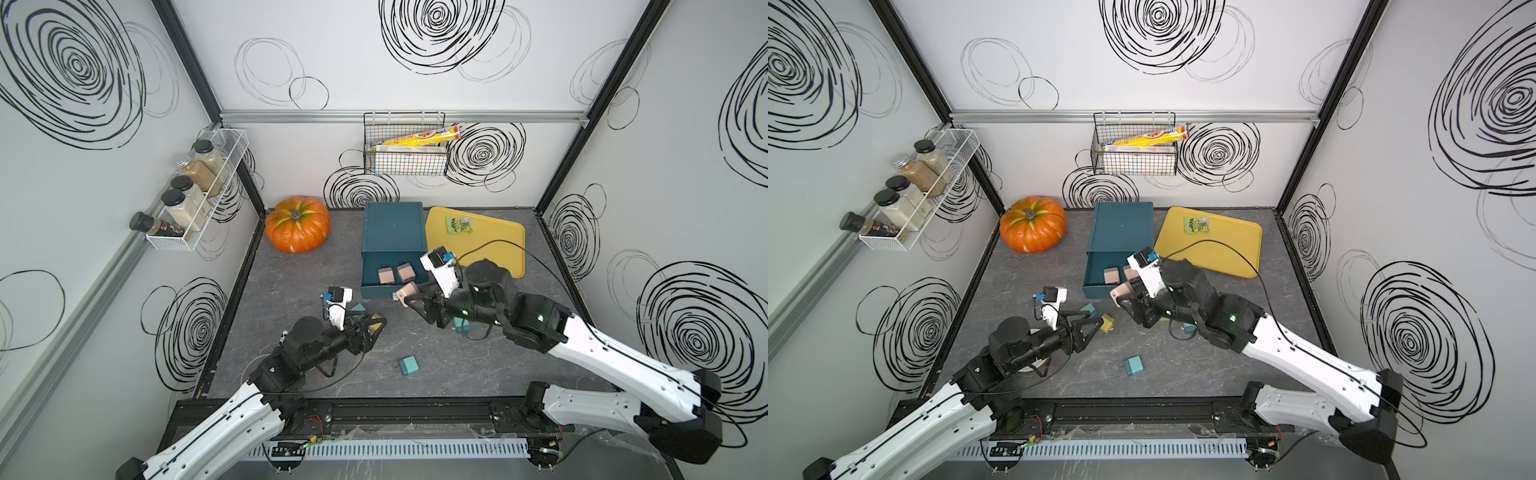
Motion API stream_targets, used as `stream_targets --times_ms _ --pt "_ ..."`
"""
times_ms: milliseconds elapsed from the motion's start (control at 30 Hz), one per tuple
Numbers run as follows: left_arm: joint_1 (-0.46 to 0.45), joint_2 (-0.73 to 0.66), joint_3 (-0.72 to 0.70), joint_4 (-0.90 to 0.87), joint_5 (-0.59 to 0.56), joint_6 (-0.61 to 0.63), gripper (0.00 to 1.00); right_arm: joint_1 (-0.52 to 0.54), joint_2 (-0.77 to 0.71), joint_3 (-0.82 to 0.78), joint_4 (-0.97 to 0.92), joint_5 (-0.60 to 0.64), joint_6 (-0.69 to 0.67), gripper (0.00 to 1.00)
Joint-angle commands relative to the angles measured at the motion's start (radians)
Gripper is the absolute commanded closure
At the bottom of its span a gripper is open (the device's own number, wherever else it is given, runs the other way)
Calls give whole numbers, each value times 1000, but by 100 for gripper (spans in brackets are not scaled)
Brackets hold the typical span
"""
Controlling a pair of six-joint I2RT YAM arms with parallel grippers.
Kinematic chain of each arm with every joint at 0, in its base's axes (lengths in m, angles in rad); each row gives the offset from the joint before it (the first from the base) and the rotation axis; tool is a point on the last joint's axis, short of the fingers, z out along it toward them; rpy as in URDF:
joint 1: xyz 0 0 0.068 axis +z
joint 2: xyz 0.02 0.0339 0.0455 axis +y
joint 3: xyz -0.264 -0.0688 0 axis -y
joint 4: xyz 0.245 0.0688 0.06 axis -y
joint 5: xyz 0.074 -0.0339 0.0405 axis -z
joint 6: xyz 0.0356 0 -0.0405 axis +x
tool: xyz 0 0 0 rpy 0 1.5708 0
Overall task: Place the plugs into the drawer by color
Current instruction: Place the plug in the drawer.
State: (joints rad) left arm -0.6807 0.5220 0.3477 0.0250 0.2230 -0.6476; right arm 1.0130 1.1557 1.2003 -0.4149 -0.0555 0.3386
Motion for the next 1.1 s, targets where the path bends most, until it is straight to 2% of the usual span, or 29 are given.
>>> stream_targets --times_ms 0,133,233,400,767,1067 --pt "-5 13 -8 38 -17 2 18 -15 150 138 -136 69 -95 75" --pt "-3 18 -9 16 -41 10 17 -105 296 252 -189 -54 -195 75" --pt "-3 25 -4 12 -54 14 17 -165 390 312 -235 -70 -234 75" --pt "-3 62 4 17 -61 17 17 -174 473 353 -248 -129 -275 75" --pt "-3 105 1 24 -62 20 15 -175 635 461 -324 32 -327 74" --pt "-3 113 4 19 -68 25 13 -174 730 522 -397 145 -357 69"
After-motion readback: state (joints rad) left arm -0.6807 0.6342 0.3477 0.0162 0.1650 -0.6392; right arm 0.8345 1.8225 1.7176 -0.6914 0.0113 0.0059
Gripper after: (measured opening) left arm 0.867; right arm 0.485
